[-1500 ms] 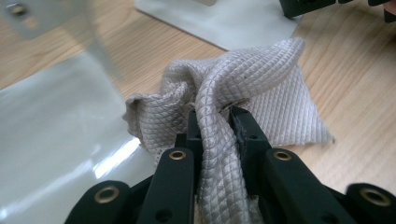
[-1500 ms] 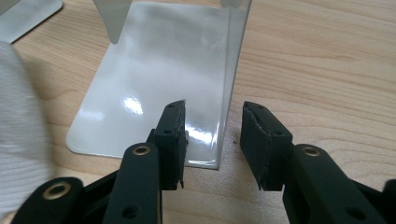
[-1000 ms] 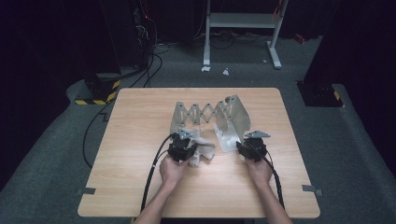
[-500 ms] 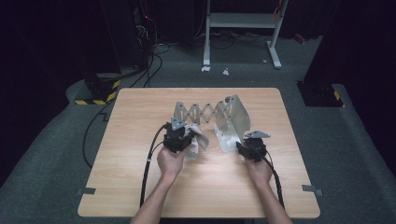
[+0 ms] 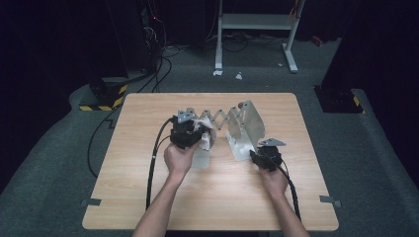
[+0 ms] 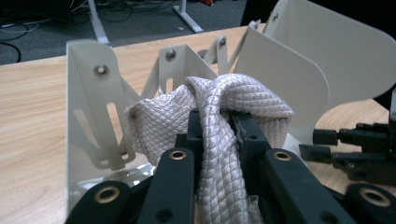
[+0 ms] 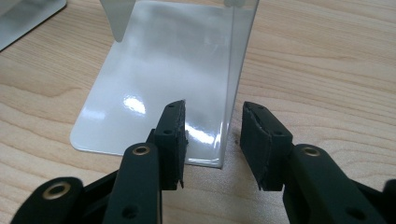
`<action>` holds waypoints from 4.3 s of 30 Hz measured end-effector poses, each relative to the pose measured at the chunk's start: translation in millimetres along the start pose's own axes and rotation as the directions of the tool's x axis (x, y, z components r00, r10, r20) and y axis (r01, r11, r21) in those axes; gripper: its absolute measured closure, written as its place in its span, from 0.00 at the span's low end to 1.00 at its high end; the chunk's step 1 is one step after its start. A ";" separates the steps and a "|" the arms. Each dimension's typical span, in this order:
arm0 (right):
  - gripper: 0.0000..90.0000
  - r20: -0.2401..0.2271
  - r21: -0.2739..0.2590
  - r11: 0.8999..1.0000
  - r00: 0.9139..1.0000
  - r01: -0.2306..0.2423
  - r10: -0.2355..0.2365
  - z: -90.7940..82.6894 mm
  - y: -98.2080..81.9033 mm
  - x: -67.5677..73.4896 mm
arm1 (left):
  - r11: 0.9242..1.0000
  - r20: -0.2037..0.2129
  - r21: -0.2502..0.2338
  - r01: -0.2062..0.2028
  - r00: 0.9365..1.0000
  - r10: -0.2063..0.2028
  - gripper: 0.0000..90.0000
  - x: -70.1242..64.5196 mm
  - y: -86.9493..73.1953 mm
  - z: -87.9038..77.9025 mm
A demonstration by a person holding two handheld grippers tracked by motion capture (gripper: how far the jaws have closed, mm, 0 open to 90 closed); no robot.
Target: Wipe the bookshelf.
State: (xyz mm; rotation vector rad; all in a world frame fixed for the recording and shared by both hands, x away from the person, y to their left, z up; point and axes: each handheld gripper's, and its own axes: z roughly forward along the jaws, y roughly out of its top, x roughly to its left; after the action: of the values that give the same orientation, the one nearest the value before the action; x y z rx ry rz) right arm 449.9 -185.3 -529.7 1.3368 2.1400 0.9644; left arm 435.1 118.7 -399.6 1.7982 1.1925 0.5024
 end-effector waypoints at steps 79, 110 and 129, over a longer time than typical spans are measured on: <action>0.91 0.043 -0.010 1.000 0.999 0.015 -0.014 2.2 2.3 13.3 | 0.987 0.000 0.155 -0.039 0.999 0.039 0.88 12.9 -55.8 46.6; 0.86 0.038 -0.006 0.999 0.999 0.033 -0.033 1.7 1.4 16.5 | 0.997 0.015 0.073 -0.024 1.000 0.023 0.88 10.8 -6.0 33.2; 0.85 0.035 -0.005 0.999 0.999 0.033 -0.033 1.5 1.3 16.5 | 0.990 0.028 0.137 -0.044 0.999 0.041 0.88 13.0 -27.2 57.8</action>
State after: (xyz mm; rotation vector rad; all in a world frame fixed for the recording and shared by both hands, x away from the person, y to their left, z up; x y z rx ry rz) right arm 444.5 -169.5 -529.7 1.3022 2.1251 0.9263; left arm 468.8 107.7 -454.3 1.9446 1.1983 0.4293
